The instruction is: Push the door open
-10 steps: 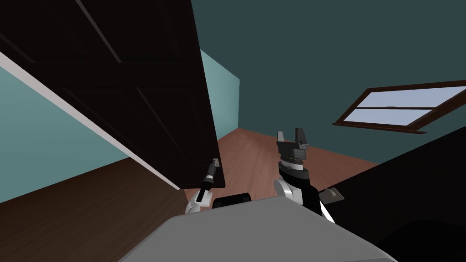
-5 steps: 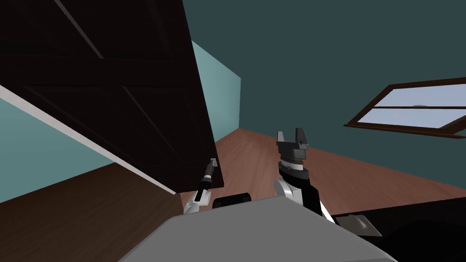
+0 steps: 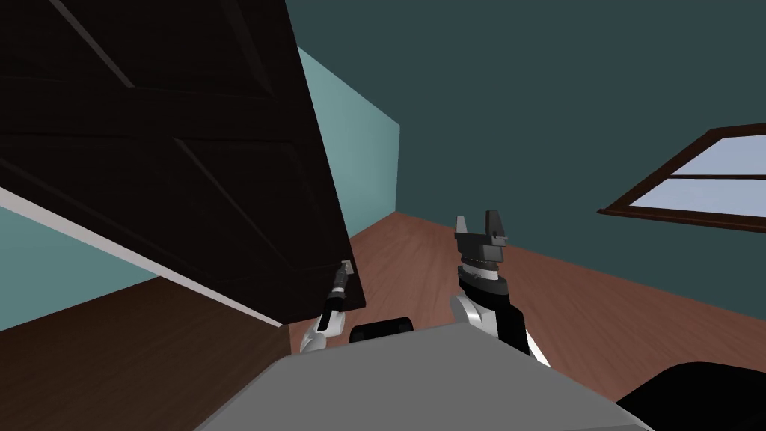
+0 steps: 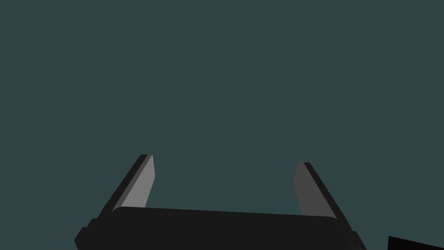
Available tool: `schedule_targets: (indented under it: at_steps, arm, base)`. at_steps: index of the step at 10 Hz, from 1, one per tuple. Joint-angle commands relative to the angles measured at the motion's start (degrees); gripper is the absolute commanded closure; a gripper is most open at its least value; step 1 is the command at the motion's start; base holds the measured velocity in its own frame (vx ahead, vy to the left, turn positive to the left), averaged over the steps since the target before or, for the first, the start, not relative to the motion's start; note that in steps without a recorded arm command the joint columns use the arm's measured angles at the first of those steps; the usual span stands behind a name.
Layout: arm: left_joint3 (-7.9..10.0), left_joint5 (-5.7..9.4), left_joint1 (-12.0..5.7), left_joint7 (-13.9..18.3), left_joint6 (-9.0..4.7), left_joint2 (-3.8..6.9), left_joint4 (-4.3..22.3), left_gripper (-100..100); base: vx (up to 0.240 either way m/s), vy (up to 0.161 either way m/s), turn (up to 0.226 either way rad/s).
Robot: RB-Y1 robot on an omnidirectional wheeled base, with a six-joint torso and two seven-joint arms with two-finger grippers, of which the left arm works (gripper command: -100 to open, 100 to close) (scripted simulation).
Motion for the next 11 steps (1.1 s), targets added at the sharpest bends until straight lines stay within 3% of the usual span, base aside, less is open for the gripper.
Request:
schedule_targets:
  at_steps: [1, 2, 9, 10, 11]
  arm:
    - [0.99, 0.57, -0.63, -0.13, -0.09, 0.08, 0.34, 100]
    - [0.54, 0.29, -0.06, -0.22, 0.22, -0.08, -0.11, 100]
    - [4.96, 2.76, -0.25, -1.69, -0.02, 1.17, 0.19, 100]
    - [4.96, 2.76, -0.25, -1.69, -0.02, 1.17, 0.19, 100]
    - [6.35, 3.53, -0.26, -2.16, -0.07, 1.22, 0.30, 100]
  base:
    - [0.180, -0.082, 0.048]
    - [0.082, -0.036, 0.024]
    - [0.186, -0.067, 0.051]
    - [0.138, -0.080, 0.063]
    - [0.182, -0.074, 0.076]
